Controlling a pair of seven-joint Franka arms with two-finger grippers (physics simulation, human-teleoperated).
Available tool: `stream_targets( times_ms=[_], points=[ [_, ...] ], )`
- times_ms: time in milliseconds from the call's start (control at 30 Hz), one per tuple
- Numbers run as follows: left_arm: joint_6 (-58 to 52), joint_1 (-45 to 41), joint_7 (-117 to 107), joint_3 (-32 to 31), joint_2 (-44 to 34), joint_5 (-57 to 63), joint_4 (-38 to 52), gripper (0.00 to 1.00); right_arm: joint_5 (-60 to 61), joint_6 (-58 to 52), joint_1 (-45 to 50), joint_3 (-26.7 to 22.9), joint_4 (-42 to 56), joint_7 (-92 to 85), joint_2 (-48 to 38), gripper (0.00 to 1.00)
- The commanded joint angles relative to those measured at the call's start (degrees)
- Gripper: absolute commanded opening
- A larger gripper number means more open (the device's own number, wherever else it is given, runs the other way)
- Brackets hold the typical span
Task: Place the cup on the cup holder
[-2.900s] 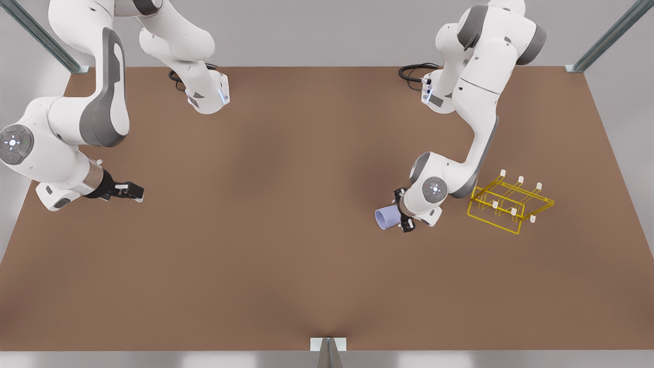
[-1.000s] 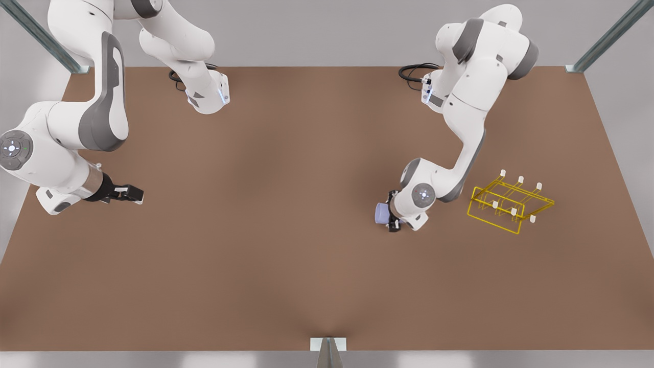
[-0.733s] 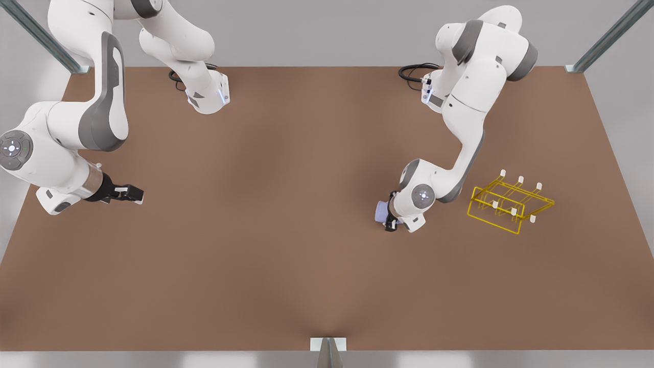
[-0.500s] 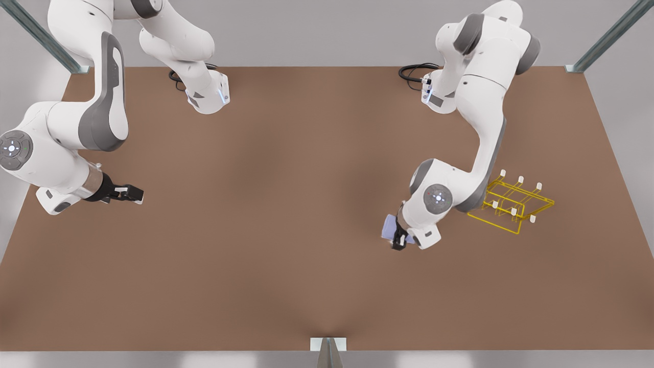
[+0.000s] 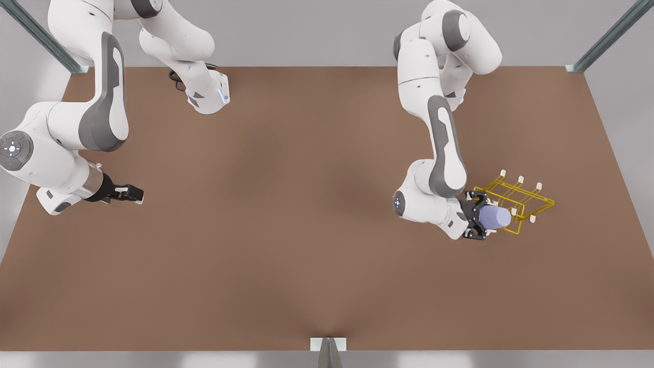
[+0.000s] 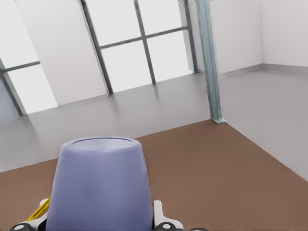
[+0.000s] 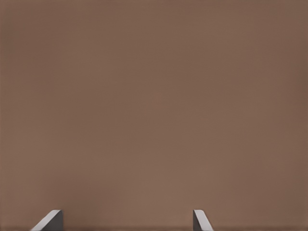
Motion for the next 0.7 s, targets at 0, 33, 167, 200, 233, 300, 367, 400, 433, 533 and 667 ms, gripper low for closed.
stream_targets(
  times_ms=[0,33,167,200,233,300,367,400,433,533,667],
  points=[
    [7.0,-2.4,-1.8,2.9,1.3,-0.7,-2.6,0.65,0.0,0.0,0.0,0.0,0.0,-0.2,-0.1,1.00],
    [7.1,-2.4,-1.8,3.3,1.8,-1.4,-3.3,0.65,0.0,0.0,0.0,0.0,0.0,-0.2,0.0,1.00],
    [10.8,-1.0,-2.3,3.6,4.0,-3.3,-6.4,0.65,0.0,0.0,-0.1,0.0,0.0,-0.2,-0.1,1.00],
    [10.8,-1.3,-2.6,3.6,4.7,-4.6,-6.7,0.65,0.0,0.0,-0.1,0.0,0.0,-0.2,0.0,1.00],
    [10.8,-1.5,-3.3,3.6,5.9,-4.9,-7.7,0.65,0.0,0.0,-0.1,0.0,0.0,-0.2,0.0,1.00],
    [12.2,-2.6,-3.4,3.7,6.8,-5.1,-10.1,0.65,0.0,0.0,-0.1,0.0,0.0,-0.2,0.0,1.00],
    [19.1,-7.1,-2.7,8.8,7.1,-5.2,-16.8,0.65,0.0,0.0,-0.1,0.0,0.0,-0.2,0.0,1.00],
    [19.8,-7.4,-2.7,8.9,7.2,-5.2,-17.5,0.65,0.0,0.0,-0.1,0.0,0.0,-0.2,0.0,1.00],
    [19.8,-7.5,-2.7,8.9,7.2,-5.6,-17.6,0.65,0.0,0.0,-0.1,0.0,0.0,-0.2,0.0,1.00],
    [19.8,-9.0,-3.1,8.9,7.2,-8.7,-18.4,0.65,0.0,0.0,-0.1,0.0,0.0,-0.2,0.0,1.00],
    [21.2,-9.7,-3.4,10.1,8.3,-10.2,-19.9,0.65,0.0,0.0,-0.1,0.0,0.0,-0.2,0.0,1.00]
  ],
)
